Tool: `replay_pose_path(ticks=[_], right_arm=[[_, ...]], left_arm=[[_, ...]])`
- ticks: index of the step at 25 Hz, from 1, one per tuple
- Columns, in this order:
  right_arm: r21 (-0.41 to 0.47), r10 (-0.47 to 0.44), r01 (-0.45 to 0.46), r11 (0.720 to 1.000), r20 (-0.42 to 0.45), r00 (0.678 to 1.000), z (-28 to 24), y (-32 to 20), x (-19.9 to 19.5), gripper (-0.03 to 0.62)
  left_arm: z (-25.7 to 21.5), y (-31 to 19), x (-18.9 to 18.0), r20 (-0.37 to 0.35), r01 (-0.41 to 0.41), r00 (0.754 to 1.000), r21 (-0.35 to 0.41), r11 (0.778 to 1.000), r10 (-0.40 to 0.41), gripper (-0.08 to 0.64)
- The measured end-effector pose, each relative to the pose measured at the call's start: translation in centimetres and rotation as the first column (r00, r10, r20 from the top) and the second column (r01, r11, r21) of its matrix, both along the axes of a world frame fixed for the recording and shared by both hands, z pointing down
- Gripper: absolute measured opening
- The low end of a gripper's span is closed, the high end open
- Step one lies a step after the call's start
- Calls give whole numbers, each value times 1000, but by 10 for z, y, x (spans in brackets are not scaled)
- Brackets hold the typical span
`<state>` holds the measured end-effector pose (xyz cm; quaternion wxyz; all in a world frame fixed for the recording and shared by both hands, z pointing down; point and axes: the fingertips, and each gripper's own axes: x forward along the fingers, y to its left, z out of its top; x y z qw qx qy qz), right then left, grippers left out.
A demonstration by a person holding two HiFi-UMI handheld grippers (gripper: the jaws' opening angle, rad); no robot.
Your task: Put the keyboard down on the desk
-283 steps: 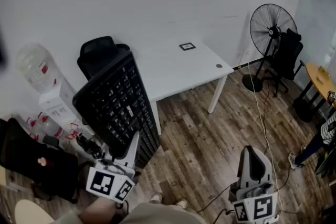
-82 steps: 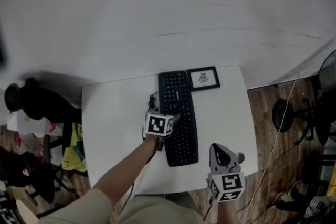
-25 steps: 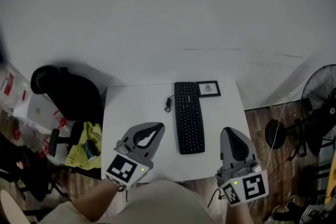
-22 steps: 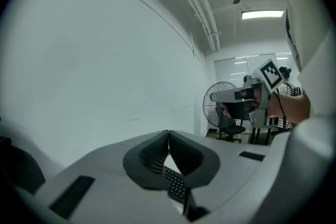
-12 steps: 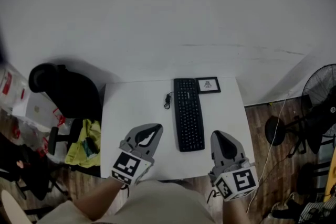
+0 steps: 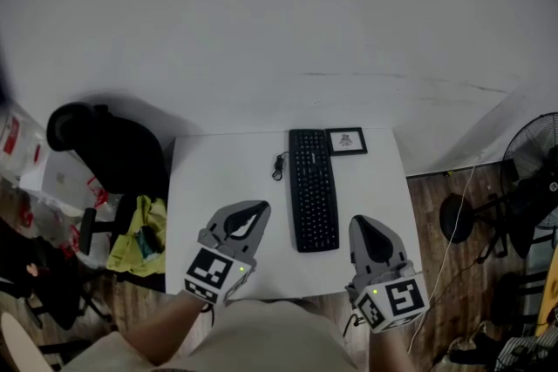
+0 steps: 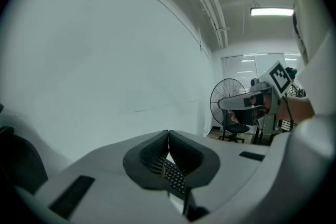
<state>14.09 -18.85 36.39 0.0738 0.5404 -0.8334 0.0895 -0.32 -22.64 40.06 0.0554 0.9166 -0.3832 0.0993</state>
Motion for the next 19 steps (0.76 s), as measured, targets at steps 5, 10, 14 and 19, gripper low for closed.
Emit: replay_pose_path(ticks=[5,10,14,19], right_arm=[[5,-18,18,1000,0,1000,-1,-4,-1,25],[9,-40,40,999,-1,999,-2,-7,-4,25],[6,-39,39,999,-5,999,-1,-8,-4,25],[9,-41,41,999,15,999,-4,-6,-5,25]], left_arm=[[0,-3,0,-1,8,1000,2,1000,-8,21],[0,-5,0,1,16,1000,-2,1000,-16,21],[-1,-5,-1,-4,22,1000,4,1000,-22,21],[2,-2,-1,-4,21,1000,-17,1000,-21,21]])
